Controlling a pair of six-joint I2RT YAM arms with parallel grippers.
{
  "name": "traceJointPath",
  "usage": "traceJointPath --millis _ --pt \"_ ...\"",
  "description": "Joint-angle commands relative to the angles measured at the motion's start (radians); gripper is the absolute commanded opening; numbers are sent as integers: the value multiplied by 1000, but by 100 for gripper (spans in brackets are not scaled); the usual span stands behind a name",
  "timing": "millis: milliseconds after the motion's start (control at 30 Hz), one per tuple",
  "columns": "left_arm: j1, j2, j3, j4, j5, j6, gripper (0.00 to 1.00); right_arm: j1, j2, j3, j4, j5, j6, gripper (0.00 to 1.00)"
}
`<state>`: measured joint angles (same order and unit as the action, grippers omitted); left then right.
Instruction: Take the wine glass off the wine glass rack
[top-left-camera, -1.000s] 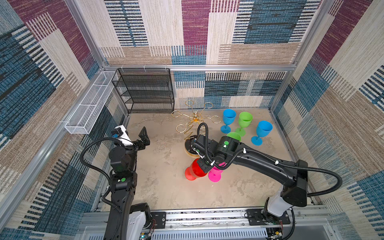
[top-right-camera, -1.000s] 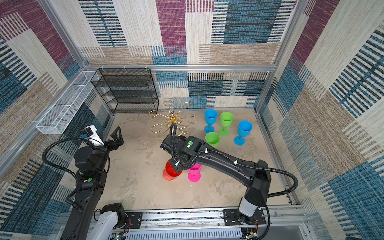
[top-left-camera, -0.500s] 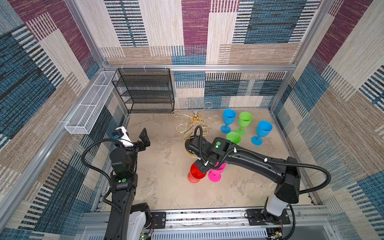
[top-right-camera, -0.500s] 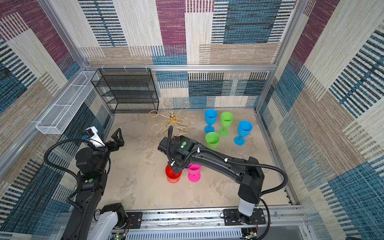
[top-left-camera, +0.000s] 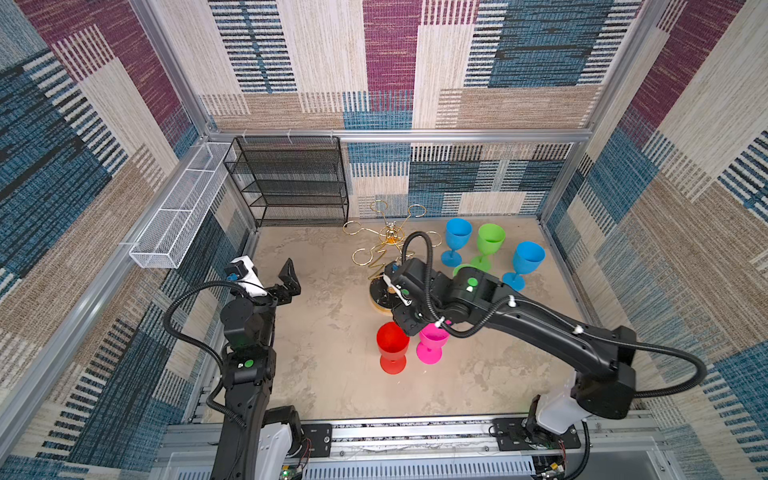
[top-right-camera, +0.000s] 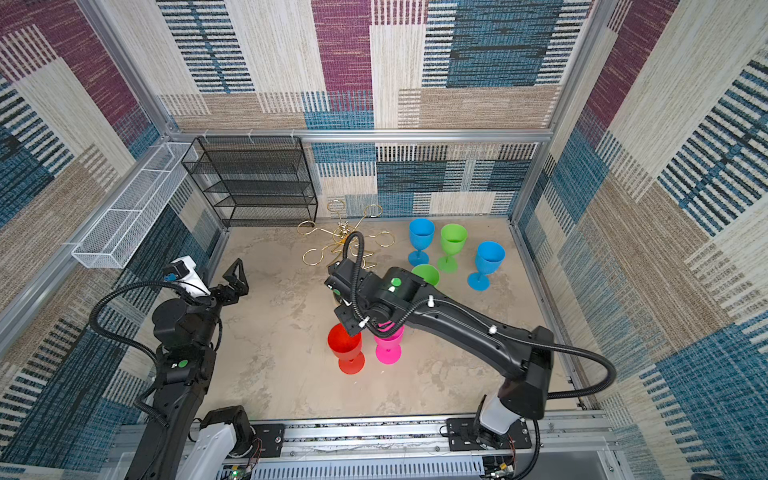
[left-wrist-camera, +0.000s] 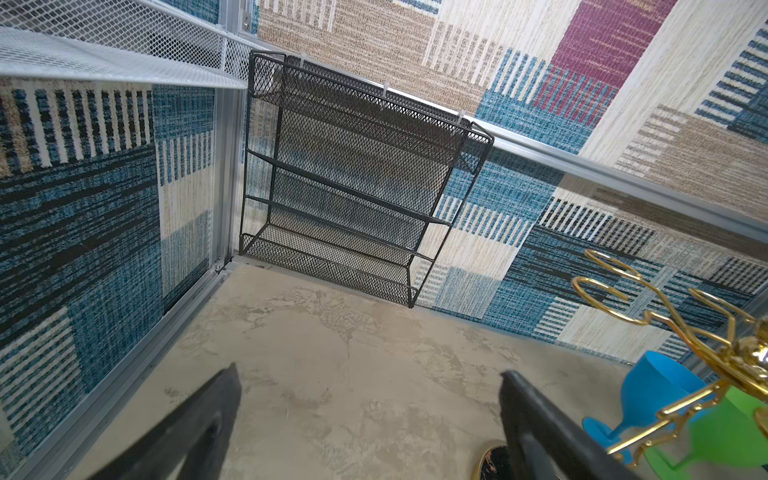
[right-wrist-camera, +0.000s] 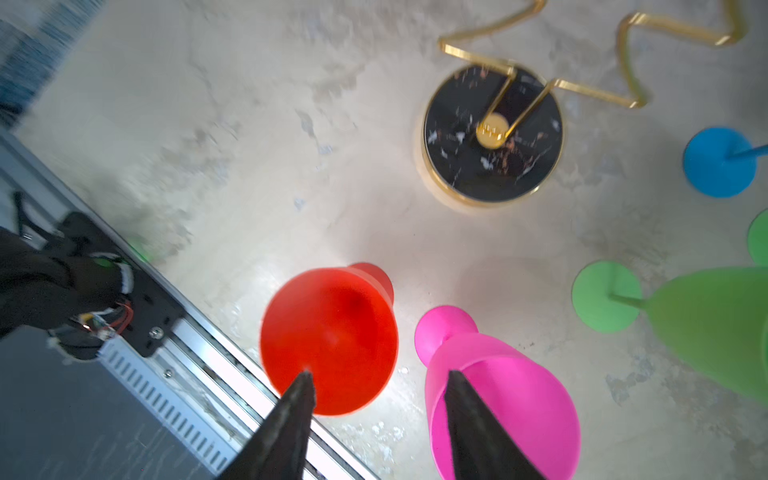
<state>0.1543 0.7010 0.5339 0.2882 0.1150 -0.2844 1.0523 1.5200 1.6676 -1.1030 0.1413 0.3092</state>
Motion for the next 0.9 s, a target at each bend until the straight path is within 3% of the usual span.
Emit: traceJointPath --millis 0,133,167,200,233,400,633,867 --pt "0 -9 -5 55 61 12 99 -20 -134 -61 178 31 -6 71" --pt "1 -29 -17 40 74 46 99 -163 -360 -267 380 -1 -17 81" --pt "1 -35 -23 43 72 53 99 -211 -401 -307 425 -17 -26 86" --pt "1 -42 -35 52 69 56 99 -271 -440 -348 466 -37 -32 98" --pt "1 -48 -46 58 68 59 99 -329 -469 -386 506 -63 -46 99" --pt "1 -43 -82 78 68 66 99 -522 -508 -536 688 -56 -121 99" --pt "1 2 -129 88 51 100 99 -770 -534 -768 1010 -161 -175 99" --pt "1 92 -207 210 21 119 99 -916 -515 -955 1225 -213 -176 99"
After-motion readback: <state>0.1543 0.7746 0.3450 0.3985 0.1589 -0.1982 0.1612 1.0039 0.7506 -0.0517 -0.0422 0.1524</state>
